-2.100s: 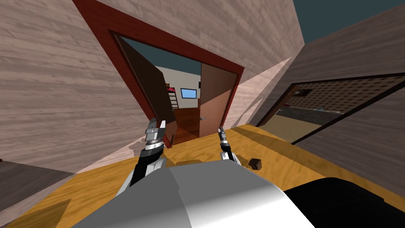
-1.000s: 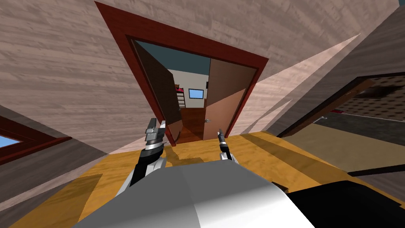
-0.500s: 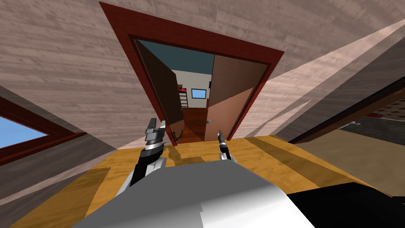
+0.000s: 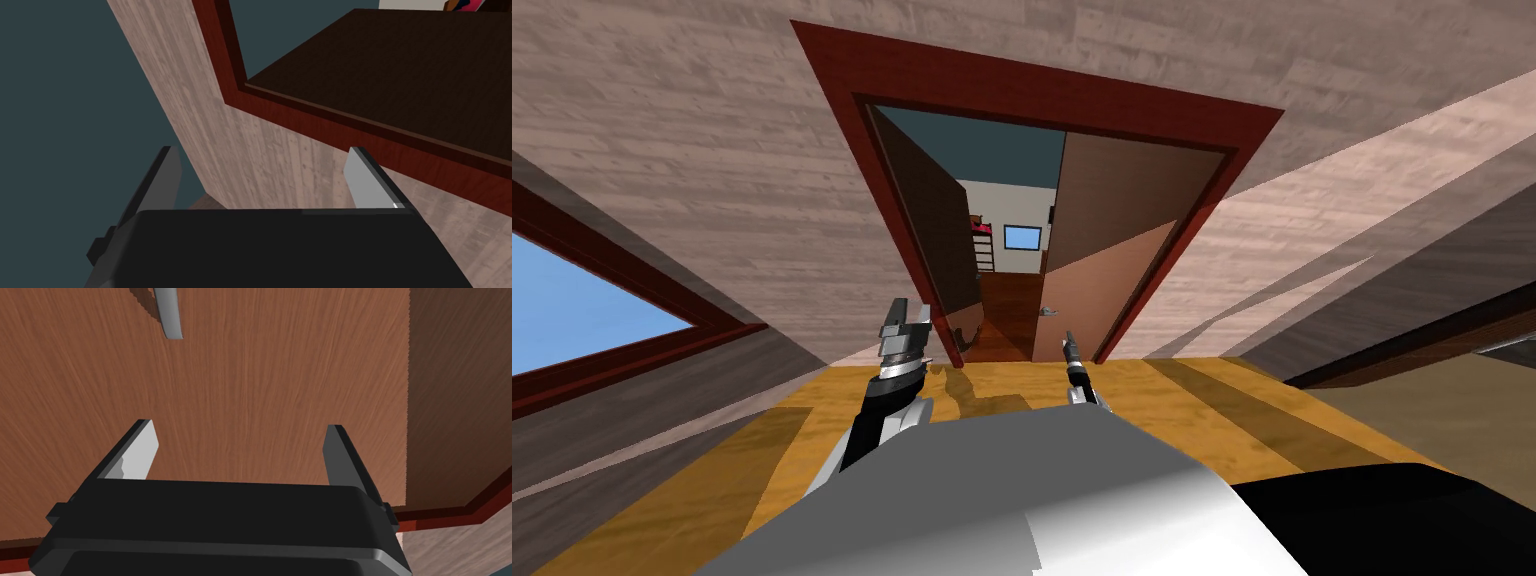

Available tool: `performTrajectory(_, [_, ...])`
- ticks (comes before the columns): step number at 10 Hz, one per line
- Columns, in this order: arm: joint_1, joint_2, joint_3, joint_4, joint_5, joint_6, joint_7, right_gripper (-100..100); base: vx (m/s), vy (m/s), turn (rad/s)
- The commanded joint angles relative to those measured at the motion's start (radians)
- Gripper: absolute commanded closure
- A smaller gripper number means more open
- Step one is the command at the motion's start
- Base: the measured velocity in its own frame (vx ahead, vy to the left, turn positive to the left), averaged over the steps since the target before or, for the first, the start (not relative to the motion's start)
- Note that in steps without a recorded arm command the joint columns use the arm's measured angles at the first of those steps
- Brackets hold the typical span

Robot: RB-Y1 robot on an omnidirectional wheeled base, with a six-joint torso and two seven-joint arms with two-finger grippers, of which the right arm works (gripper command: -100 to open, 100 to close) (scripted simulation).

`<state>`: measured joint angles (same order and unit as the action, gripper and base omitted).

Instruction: Push the door open

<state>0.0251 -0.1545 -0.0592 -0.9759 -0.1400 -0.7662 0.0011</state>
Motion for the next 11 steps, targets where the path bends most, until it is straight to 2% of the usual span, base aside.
performTrajectory(1, [-0.013, -0.002, -0.002, 0.036, -0.007, -0.006, -0.003, -100, 0.053, -0.033, 0.101])
performTrajectory(5, [-0.052, -0.009, -0.007, 0.138, -0.028, -0.016, -0.011, -100, 0.069, -0.046, 0.123])
performTrajectory(6, [-0.070, -0.012, -0.009, 0.183, -0.037, -0.020, -0.014, -100, 0.095, -0.064, 0.204])
performTrajectory(11, [-0.115, -0.019, -0.015, 0.297, -0.060, -0.031, -0.023, -100, 0.079, -0.056, 0.123])
